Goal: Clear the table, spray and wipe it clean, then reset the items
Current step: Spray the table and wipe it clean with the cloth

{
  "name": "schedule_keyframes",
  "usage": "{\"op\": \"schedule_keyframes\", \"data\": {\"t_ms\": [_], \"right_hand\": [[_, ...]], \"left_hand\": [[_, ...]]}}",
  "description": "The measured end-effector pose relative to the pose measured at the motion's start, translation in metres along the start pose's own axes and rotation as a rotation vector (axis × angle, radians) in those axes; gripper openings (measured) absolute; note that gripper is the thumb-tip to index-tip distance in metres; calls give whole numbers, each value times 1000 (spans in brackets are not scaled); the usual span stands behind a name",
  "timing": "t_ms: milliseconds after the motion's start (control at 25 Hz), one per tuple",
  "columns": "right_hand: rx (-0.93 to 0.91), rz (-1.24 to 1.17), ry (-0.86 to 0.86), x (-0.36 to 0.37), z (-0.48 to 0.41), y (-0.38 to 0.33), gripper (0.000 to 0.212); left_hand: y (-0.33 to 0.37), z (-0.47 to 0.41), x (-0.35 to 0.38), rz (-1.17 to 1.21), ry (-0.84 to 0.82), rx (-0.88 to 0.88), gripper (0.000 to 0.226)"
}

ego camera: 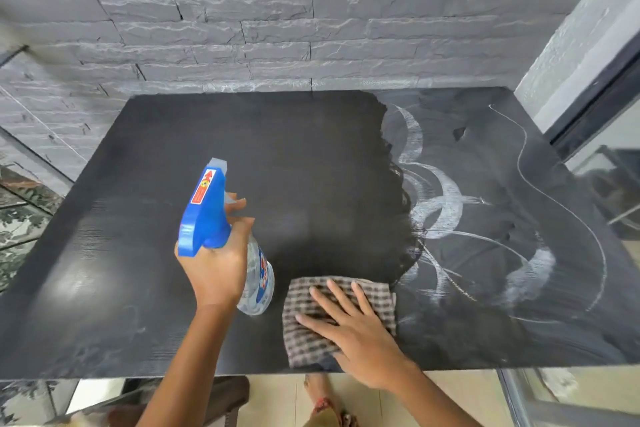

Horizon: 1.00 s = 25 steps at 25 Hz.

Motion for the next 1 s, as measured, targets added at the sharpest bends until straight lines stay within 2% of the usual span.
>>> {"op": "schedule_keyframes", "data": {"t_ms": [80,160,280,360,440,600,720,760,840,1000], "right_hand": [[38,28,-2,-5,29,23,90],[207,66,58,-22,32,69,81],[485,89,137,-46,-12,120,63],[565,71,143,-47,-46,113,62],[480,65,121,-34,-61,77,63],[76,43,13,7,-16,-17,70],[-71,98,21,7,41,-20,79],[-42,119,37,1,53,-6,83],[129,103,41,-13,62,36,87],[507,66,91,-34,7,99,68]], "left_hand": [[0,2,1,45,9,-10,22],[0,1,1,75,12,-15,24],[-1,0,0,85,4,-12,25],[0,1,0,73,-2,-10,23],[-1,1,-1,68,4,-20,17],[0,2,-1,56,0,-23,15],[-1,3,-1,53,-7,-30,18],[0,3,0,45,-14,-30,21],[-1,4,-1,23,-31,-41,20],[3,15,-25,25,-28,-40,20]]}}
Point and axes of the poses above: each hand's wrist, its own z-axis away from the middle knuckle, its own x-axis out of the palm, y = z × x, the point moved 7 cm from there along -z, towards the middle knuckle, and after that the axes turned 1 degree about x, right-handed, at the moved point
